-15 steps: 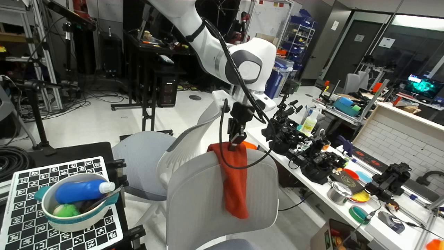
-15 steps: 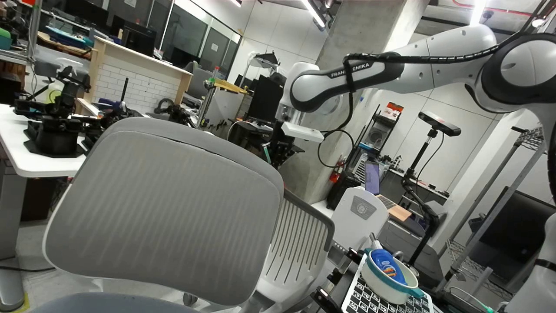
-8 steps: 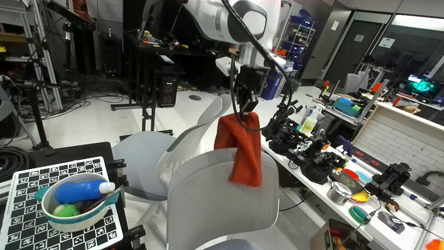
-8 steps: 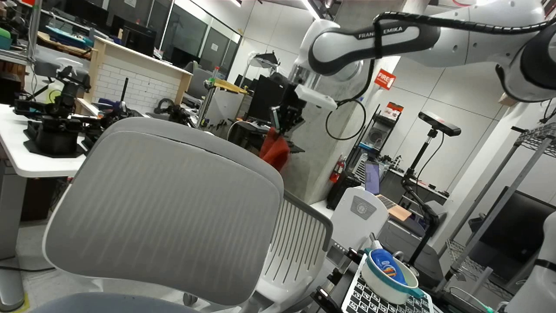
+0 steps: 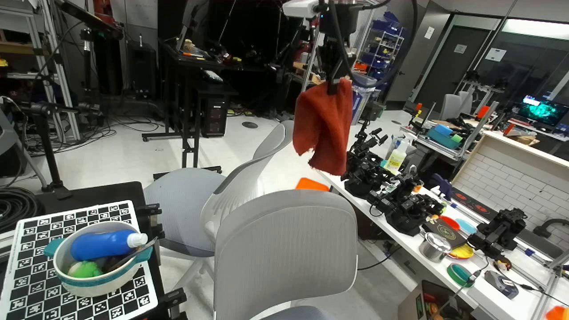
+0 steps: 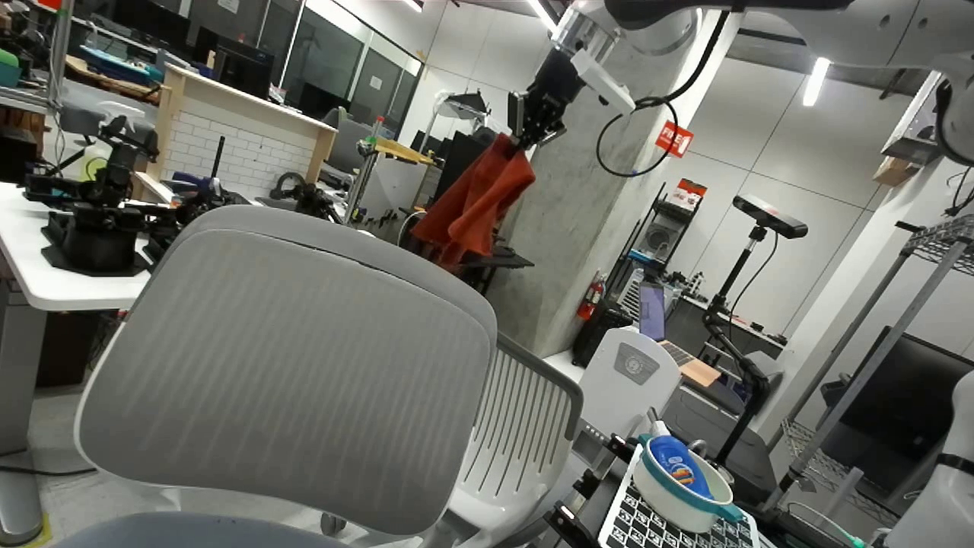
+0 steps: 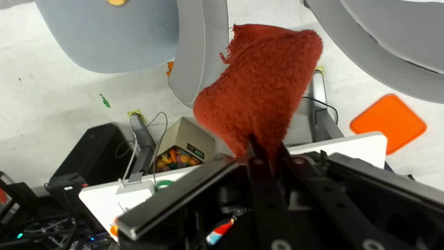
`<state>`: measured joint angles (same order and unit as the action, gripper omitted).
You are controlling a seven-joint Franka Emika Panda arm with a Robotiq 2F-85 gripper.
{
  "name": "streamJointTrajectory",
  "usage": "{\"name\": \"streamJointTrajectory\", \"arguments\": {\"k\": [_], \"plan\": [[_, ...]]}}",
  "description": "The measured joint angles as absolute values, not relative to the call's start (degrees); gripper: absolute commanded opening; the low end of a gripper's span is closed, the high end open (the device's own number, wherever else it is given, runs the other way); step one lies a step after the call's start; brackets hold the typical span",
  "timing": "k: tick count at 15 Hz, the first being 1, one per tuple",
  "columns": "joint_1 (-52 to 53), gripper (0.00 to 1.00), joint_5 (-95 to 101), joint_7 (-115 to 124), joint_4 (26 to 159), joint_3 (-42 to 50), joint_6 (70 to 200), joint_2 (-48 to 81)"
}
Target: Move the orange towel to the backrest of the left chair, then move it to the backrest of the right chair
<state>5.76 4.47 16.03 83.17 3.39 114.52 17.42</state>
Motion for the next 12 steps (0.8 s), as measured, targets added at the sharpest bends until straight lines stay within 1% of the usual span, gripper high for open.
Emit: {"name": "streamJointTrajectory", "arguments": {"k": [6,12], "plan": [[6.4,0.02,3.2,10.3,73.7,-0.7,113.5,20.5],[11.5,0.02,3.7,9.7,67.0,-3.6,113.2,28.2]]}}
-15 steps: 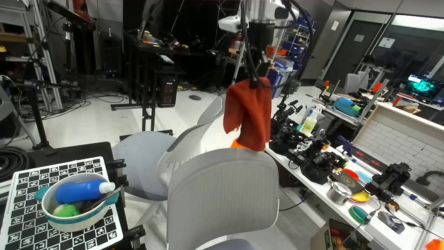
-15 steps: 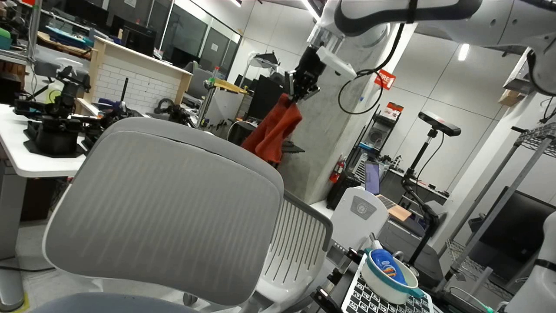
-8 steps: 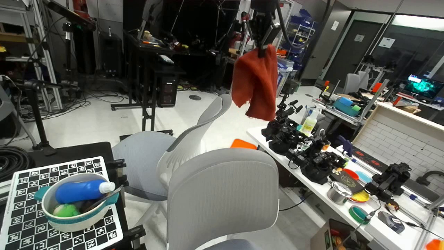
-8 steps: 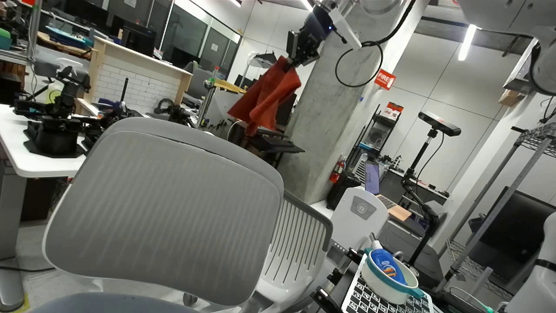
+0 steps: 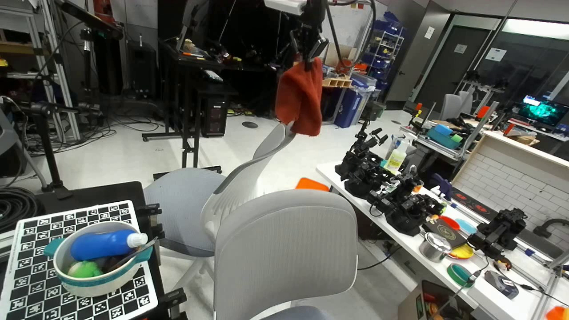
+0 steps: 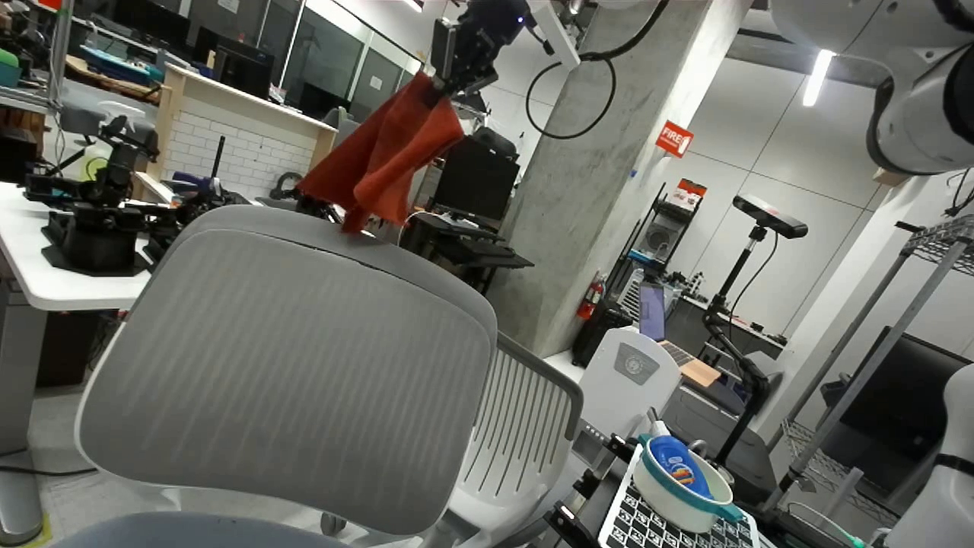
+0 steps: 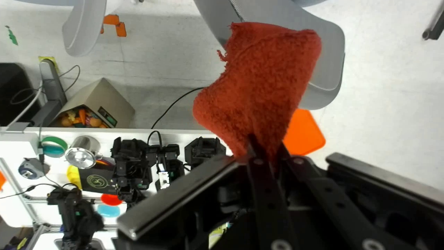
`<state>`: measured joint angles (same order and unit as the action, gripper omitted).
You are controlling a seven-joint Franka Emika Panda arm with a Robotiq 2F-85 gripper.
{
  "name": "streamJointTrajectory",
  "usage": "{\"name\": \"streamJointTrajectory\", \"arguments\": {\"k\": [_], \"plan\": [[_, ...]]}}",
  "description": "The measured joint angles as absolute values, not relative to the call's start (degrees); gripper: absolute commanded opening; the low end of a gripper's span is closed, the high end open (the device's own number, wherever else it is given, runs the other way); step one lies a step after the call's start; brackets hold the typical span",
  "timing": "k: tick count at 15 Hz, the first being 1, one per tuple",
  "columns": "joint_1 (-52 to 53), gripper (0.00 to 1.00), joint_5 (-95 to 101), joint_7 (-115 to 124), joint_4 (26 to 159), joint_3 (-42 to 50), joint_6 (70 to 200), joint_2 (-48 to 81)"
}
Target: Move the orange towel to the backrest of the left chair, then move it to the backrest of the right chair
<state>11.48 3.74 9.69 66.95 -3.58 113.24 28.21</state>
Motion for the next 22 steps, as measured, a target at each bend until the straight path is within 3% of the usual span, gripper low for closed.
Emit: {"name": "streamJointTrajectory", "arguments": {"k": [19,21,22], "plan": [[14.1,0.02,11.7,9.7,73.0,-0.8,120.7,33.2],[14.7,0.06,12.0,9.8,73.9,-0.8,120.7,33.2],[15.0,0.02,12.0,9.8,74.2,-0.8,120.7,33.2]]}}
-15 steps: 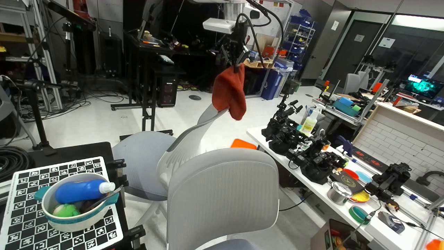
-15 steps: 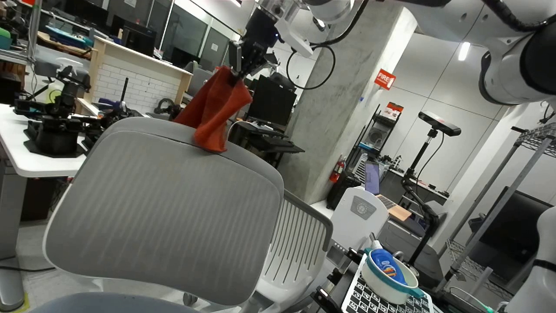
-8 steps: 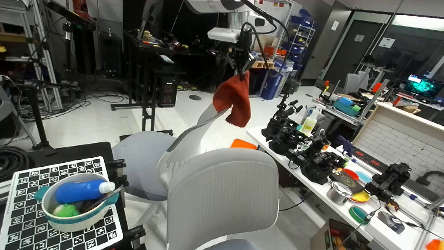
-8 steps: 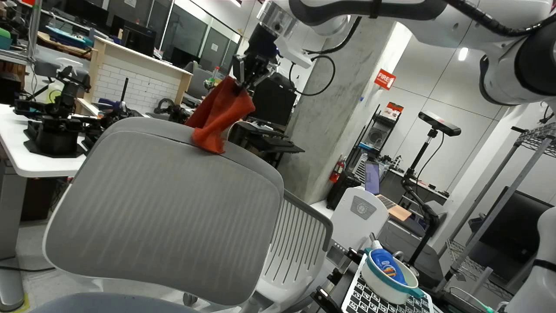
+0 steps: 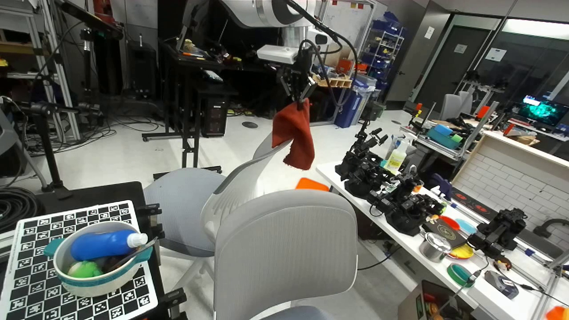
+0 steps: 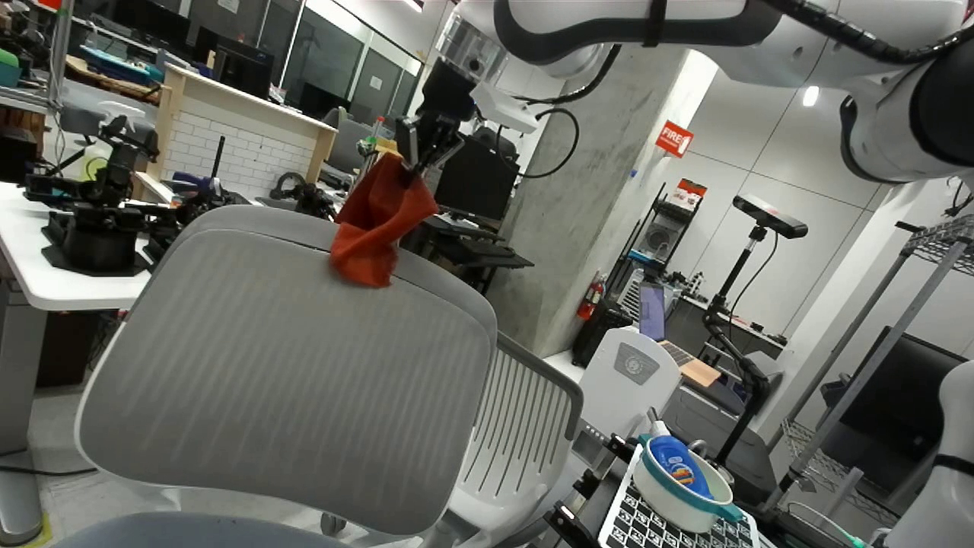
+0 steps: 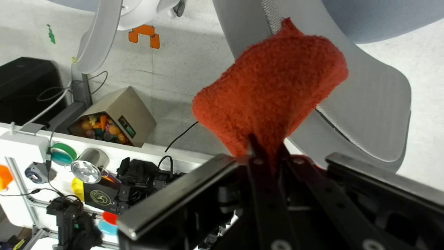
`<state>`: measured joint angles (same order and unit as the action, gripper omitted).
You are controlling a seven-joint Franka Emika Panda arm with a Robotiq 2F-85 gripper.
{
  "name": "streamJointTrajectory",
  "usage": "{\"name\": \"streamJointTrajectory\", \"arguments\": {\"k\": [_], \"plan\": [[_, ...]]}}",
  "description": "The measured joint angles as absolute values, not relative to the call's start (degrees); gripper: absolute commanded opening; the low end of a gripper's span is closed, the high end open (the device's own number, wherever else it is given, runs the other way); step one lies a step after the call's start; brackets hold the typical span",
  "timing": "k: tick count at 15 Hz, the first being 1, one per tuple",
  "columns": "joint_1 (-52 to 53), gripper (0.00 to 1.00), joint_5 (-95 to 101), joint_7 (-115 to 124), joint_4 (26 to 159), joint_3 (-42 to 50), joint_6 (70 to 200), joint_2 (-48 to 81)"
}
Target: Move the orange towel to the backrest of the left chair, then move it to the backrest of the right chair
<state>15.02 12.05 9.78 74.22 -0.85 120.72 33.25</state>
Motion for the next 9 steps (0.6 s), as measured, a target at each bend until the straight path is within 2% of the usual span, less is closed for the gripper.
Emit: {"name": "streamJointTrajectory", "arguments": {"k": [5,7,9], "plan": [[16.5,0.02,12.1,9.9,75.0,-1.0,120.7,33.2],[16.8,0.34,12.1,9.9,75.0,-1.0,120.7,33.2],[17.0,0.47,12.1,10.1,75.0,-1.0,120.7,33.2]]}}
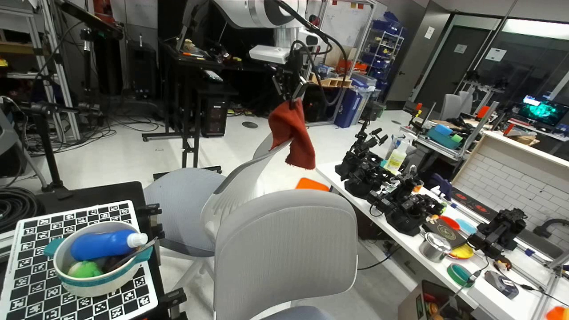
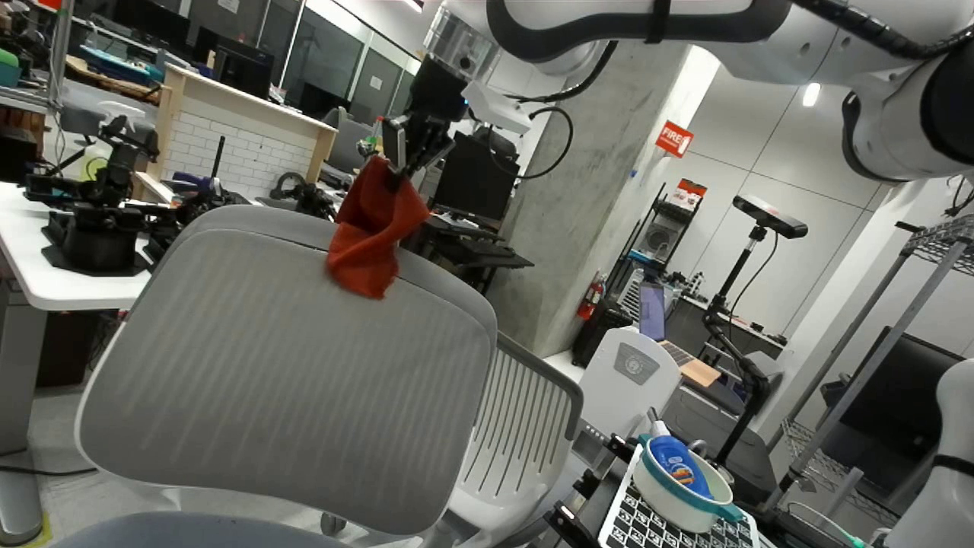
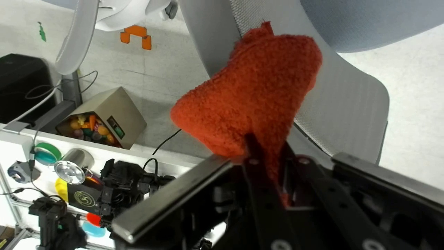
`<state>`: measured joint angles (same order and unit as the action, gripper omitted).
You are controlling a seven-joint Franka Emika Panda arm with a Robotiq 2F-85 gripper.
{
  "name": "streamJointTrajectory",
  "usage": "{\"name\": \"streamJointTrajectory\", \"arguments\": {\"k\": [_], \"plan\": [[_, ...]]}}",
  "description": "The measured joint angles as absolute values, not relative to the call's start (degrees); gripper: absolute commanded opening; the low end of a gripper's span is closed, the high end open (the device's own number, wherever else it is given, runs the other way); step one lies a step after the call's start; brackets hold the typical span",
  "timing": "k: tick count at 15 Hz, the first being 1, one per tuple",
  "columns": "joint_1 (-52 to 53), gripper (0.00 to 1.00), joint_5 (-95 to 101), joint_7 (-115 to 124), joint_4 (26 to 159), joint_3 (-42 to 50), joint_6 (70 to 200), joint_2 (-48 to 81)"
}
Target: Move the orange towel to the backrest of the left chair, then move it to the backrest of the right chair
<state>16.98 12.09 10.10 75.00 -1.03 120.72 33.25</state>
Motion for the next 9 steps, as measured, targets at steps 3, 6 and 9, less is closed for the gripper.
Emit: {"name": "streamJointTrajectory", "arguments": {"k": [3,6,9], "plan": [[16.9,0.68,12.1,10.4,74.7,-1.0,120.7,33.2],[16.6,0.92,12.1,10.4,74.3,-0.9,120.7,33.2],[16.0,1.0,12.1,10.4,73.5,-0.6,120.6,33.2]]}}
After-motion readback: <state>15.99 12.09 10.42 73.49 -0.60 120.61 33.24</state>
